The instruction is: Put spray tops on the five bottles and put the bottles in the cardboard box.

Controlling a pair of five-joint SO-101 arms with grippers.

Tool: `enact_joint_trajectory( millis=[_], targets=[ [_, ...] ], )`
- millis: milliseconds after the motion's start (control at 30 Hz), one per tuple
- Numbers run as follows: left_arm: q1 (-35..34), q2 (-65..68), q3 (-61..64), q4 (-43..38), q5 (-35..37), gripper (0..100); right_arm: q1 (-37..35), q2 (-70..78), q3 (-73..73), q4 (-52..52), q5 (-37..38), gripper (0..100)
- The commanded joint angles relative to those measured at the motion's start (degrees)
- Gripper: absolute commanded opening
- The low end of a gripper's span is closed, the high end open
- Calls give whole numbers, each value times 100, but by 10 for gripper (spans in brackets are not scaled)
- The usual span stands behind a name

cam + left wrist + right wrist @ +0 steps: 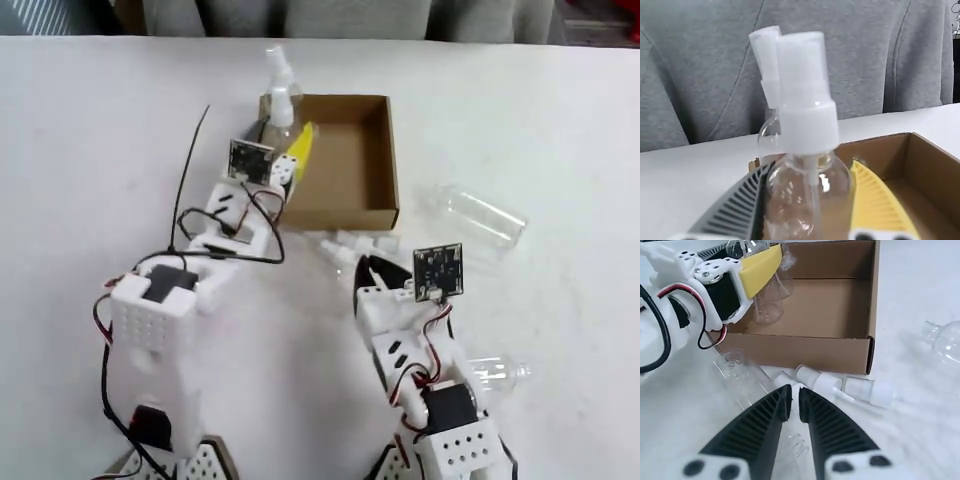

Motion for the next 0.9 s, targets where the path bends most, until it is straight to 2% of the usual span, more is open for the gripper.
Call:
enact_joint_trajectory(
  millis=[0,133,367,633,700,867],
  targets=[
    [-101,-84,26,-123,-62,23,48,-22,53,13,70,15],
    [-136,-92,-9,149,-62,33,48,-22,53,13,70,15],
    [-145,-92,26,185,-18,196,48,-22,53,13,70,15],
    [-154,-163,44,202,-18,200,48,-13,53,13,70,15],
    [-198,-365,158,431,-18,207,48,-22,53,13,70,15],
    [-268,-848,396,1073,255,347,48,-22,53,4,70,15]
  ],
)
